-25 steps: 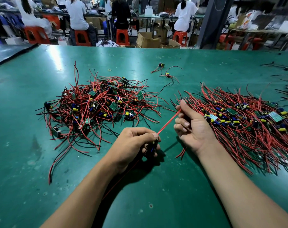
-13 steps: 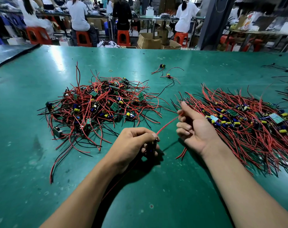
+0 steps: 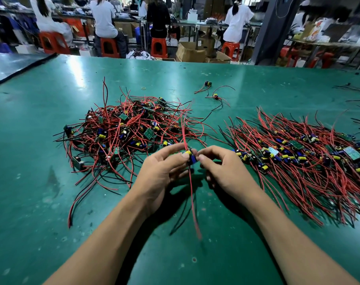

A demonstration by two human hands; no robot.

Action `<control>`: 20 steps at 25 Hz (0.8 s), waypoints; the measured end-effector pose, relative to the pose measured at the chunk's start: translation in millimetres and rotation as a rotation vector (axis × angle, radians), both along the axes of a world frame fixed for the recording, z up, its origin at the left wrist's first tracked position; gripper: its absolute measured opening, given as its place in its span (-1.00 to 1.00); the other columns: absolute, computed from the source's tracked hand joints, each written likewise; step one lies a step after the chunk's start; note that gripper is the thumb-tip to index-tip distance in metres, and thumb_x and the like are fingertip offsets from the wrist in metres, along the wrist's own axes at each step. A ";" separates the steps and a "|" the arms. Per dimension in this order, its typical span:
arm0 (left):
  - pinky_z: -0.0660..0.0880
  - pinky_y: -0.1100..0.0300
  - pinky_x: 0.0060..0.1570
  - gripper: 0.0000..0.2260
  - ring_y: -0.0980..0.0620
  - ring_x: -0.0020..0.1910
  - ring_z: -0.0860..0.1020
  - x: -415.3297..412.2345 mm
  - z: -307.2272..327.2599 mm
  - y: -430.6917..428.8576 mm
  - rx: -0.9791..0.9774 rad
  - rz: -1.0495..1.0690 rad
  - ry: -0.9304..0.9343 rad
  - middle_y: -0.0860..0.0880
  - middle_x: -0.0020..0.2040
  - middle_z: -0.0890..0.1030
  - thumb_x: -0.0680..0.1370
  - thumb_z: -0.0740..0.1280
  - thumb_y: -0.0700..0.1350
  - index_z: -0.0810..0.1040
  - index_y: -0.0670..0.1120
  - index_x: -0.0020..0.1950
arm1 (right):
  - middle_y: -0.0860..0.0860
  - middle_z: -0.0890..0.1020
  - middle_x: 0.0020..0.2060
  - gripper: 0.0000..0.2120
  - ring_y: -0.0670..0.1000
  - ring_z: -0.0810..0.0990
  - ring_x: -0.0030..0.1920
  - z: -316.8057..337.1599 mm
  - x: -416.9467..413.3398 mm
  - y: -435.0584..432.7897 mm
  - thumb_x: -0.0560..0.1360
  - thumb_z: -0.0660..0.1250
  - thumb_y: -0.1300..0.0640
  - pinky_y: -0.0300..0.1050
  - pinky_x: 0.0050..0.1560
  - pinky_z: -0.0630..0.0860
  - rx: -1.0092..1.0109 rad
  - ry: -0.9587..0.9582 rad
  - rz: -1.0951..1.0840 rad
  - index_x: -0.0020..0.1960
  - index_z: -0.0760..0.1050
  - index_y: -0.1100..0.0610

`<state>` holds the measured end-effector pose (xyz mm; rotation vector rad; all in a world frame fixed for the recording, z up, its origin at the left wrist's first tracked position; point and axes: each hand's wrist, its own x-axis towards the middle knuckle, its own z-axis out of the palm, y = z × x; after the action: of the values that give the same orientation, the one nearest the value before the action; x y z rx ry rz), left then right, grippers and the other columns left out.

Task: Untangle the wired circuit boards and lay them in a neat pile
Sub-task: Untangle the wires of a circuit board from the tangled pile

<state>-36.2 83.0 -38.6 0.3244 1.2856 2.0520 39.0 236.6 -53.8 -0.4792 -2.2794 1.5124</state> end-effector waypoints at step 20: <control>0.38 0.16 -0.20 -0.64 0.11 -0.23 0.64 -2.5 -5.0 -1.3 -0.004 0.103 0.090 0.01 -0.02 0.72 0.31 0.50 -0.15 0.64 -0.03 0.09 | 0.01 0.54 -0.38 -0.78 -0.04 0.39 -0.52 11.9 -5.0 -29.1 0.44 0.44 -0.12 -0.19 -0.48 0.25 -0.668 0.136 0.007 -0.20 0.67 0.03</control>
<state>-38.7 81.7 -43.6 0.3592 1.3863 2.1416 34.0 207.5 -41.9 -0.5152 -1.6330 2.2227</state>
